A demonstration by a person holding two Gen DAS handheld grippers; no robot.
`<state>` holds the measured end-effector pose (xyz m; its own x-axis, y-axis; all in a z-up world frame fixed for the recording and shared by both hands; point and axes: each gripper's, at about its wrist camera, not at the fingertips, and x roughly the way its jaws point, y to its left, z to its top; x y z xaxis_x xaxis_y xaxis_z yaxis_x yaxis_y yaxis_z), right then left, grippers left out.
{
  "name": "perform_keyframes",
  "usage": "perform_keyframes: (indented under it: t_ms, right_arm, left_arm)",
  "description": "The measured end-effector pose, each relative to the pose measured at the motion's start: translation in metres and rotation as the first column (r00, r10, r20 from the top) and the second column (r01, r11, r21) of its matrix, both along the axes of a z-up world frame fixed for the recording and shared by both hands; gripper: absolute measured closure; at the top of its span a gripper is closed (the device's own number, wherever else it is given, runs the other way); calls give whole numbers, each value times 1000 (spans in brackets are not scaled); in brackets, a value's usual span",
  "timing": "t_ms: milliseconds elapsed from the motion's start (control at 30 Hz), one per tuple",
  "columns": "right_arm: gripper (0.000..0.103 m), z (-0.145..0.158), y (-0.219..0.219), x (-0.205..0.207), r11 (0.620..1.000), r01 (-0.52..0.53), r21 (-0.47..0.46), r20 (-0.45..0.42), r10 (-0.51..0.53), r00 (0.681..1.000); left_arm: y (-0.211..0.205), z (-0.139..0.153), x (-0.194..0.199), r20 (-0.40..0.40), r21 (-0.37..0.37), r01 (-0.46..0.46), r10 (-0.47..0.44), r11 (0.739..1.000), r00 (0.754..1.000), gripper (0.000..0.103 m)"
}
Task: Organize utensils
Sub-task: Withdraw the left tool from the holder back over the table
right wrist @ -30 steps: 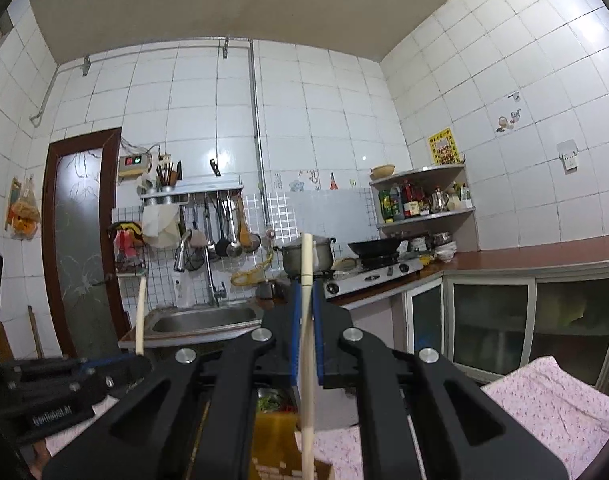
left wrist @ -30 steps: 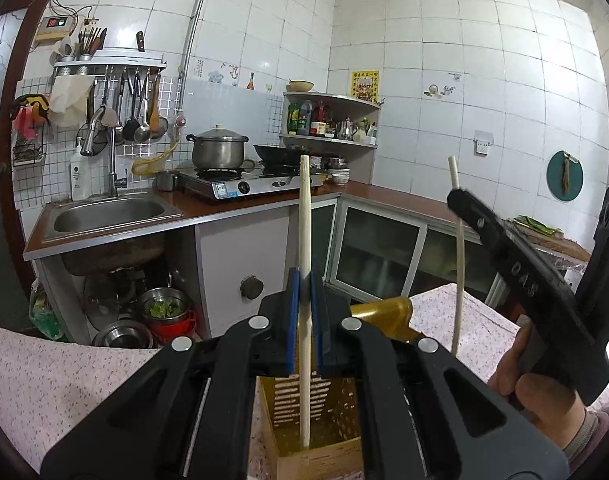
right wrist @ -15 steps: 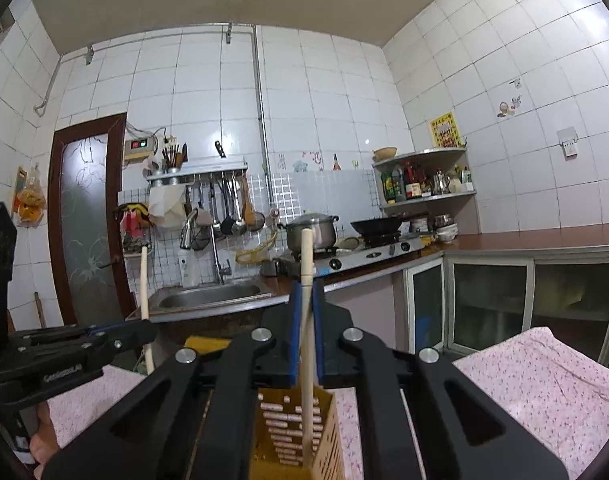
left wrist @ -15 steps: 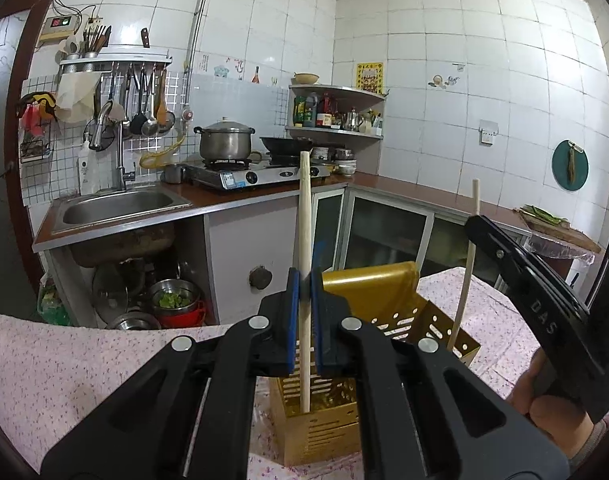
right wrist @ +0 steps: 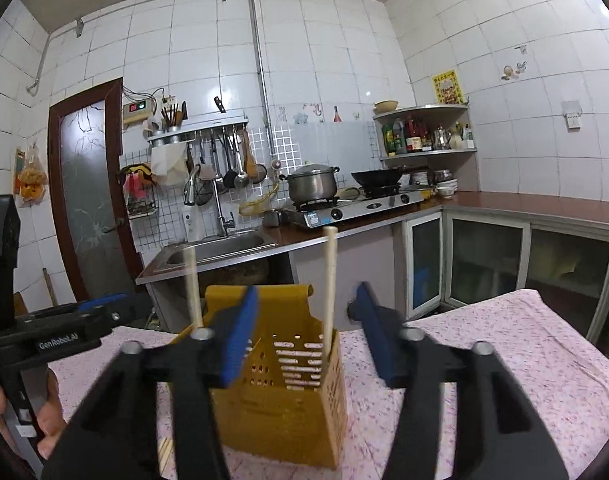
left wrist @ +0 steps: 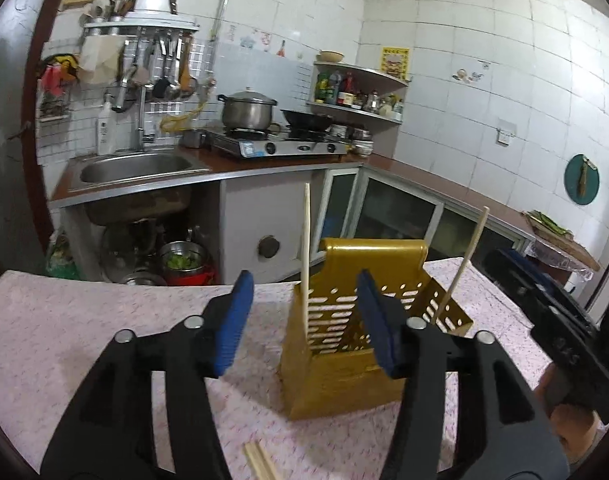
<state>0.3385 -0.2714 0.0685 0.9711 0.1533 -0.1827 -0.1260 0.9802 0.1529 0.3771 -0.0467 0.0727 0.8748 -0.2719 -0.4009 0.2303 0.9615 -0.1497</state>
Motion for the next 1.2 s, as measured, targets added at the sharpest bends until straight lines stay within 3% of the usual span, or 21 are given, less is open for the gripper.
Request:
perform_keyframes:
  t_ms: [100, 200, 300, 467, 700, 900, 1200]
  right_arm:
    - [49, 3, 1, -17, 999, 19, -35, -26, -20, 999]
    - [37, 2, 1, -36, 997, 33, -65, -60, -37, 998]
    - [28, -1, 2, -55, 994, 56, -96, -102, -66, 993]
    - [18, -9, 7, -81, 987, 86, -136, -142, -105, 984]
    - [13, -33, 5, -114, 989, 113, -92, -202, -130, 971]
    - [12, -57, 10, -110, 983, 125, -136, -278, -159, 947]
    - [13, -92, 13, -93, 988, 95, -123, -449, -141, 883]
  left_arm:
    - [8, 3, -18, -25, 21, -13, 13, 1000, 1000, 33]
    - [18, 6, -38, -21, 27, -39, 40, 999, 999, 14]
    - [30, 6, -54, -27, 22, -66, 66, 998, 997, 8]
    - [43, -4, -73, -78, 33, -104, 106, 994, 991, 5]
    - [47, -33, -97, -110, 83, -145, 154, 986, 982, 5]
    - [49, -62, -104, -148, 91, -139, 151, 986, 977, 5]
    - [41, -94, -88, -292, 73, -58, 77, 996, 953, 5]
